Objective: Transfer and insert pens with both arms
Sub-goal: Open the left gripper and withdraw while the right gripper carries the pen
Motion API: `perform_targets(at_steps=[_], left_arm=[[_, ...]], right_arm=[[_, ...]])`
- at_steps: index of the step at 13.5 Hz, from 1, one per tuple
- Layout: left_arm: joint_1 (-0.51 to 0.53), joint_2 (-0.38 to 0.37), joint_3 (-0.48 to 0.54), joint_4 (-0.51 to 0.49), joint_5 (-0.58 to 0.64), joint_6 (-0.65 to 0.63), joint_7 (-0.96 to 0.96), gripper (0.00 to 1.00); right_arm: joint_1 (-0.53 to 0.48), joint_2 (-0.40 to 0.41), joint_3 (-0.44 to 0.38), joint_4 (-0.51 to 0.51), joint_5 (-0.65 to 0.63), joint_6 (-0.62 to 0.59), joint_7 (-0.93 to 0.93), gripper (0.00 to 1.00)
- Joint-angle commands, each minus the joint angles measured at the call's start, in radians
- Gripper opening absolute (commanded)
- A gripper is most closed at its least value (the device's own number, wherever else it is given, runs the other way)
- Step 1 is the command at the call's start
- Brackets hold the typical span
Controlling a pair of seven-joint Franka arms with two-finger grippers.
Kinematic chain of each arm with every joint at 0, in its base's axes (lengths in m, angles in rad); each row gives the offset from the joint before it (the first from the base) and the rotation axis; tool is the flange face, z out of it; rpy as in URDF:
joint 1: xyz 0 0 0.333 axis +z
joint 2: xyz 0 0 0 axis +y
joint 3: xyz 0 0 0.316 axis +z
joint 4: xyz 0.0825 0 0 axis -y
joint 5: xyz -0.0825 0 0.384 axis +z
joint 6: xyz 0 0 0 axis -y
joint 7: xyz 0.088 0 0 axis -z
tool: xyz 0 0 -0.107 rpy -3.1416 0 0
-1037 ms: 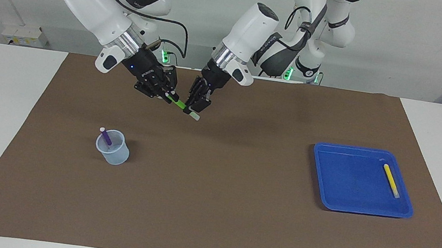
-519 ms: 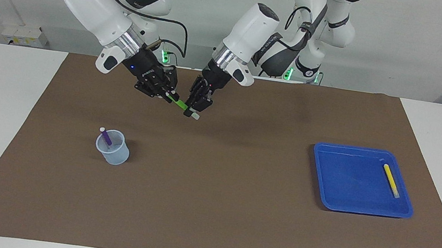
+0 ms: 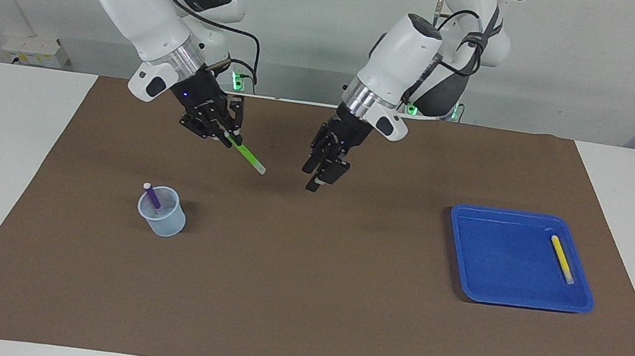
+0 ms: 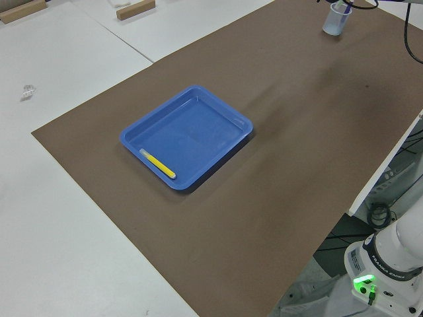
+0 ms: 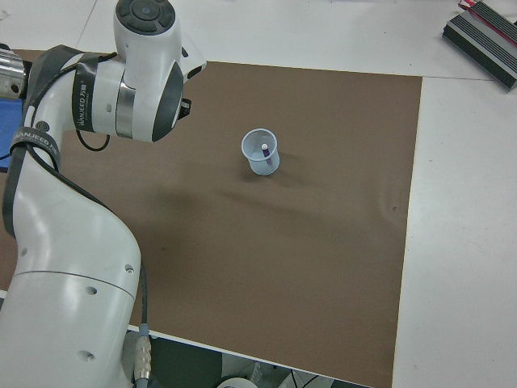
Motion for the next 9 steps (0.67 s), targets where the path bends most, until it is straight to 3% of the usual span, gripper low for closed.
perform_targets(at_steps=[1, 5, 6, 9], left_arm=[[0.055, -0.022, -0.002, -0.023, -0.008, -0.018, 0.194, 0.71], [0.126, -0.023, -0.001, -0.022, -0.008, -0.027, 0.315, 0.75], [0.14, -0.025, -0.002, -0.024, -0.008, -0.027, 0.349, 1.0], [0.202, -0.029, 0.001, -0.024, 0.0, -0.092, 0.41, 1.0]], right_arm=[[-0.022, 0.014, 0.002, 0.03, -0.103, -0.035, -0.104, 0.0], [-0.081, 0.014, 0.004, 0.0, -0.301, -0.018, -0.267, 0.0], [-0.108, 0.014, 0.004, -0.012, -0.315, -0.004, -0.302, 0.0], [-0.161, 0.02, 0.004, -0.074, -0.343, 0.065, -0.388, 0.0]])
